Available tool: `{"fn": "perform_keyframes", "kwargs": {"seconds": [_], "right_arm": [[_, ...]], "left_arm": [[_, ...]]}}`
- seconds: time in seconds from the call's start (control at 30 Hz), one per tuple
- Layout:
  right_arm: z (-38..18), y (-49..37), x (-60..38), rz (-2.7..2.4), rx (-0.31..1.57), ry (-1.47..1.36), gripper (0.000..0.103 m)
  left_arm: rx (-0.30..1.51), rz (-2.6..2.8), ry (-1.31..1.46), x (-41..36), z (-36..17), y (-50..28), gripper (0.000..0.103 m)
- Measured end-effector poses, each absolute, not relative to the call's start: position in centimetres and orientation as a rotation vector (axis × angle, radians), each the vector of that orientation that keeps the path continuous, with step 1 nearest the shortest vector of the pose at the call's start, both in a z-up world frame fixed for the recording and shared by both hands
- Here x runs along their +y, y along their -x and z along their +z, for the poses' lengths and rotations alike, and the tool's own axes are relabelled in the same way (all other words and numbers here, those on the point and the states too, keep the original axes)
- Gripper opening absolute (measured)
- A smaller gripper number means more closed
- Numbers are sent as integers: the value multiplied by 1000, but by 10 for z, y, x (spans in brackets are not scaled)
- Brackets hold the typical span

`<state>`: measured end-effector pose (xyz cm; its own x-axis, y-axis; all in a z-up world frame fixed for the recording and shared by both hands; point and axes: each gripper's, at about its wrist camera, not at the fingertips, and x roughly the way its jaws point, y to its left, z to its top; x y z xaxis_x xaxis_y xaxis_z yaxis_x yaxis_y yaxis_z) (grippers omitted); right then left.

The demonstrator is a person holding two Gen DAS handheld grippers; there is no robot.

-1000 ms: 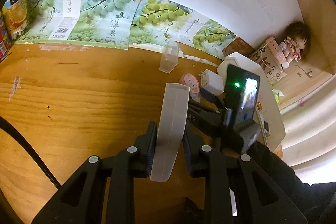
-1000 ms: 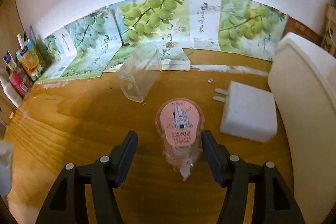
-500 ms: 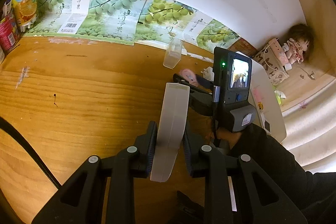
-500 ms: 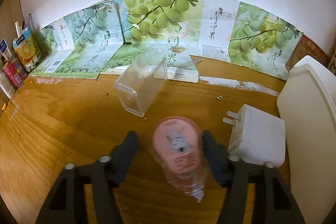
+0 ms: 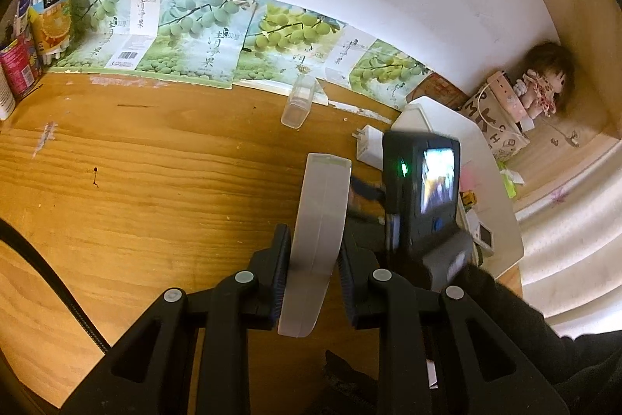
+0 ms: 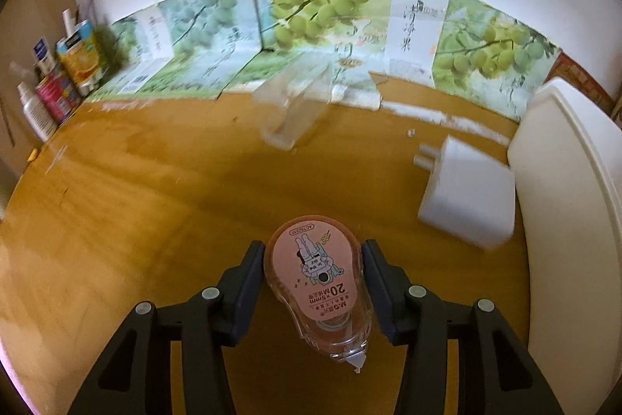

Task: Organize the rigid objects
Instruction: 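Carry the white piece with left gripper while right gripper carries the tape roller over the bin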

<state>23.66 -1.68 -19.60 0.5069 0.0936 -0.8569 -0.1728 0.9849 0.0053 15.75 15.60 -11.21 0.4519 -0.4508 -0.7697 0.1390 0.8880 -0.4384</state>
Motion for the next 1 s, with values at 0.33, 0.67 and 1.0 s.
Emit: {"fn": "perform_keyframes", "kwargs": {"seconds": [0.33,0.67,1.0], "right_arm": [[-191,-171,-30,260,1130,108,50],[-159,-121,-50,410,1121,102,50],[-102,-87,-97,500,959,43,50]], "left_arm": [[1014,-334,388,137,-105,-142,25],[980,-326,436,105,-101,-124,25],[925,-376,477,68,-93,-114,26]]}}
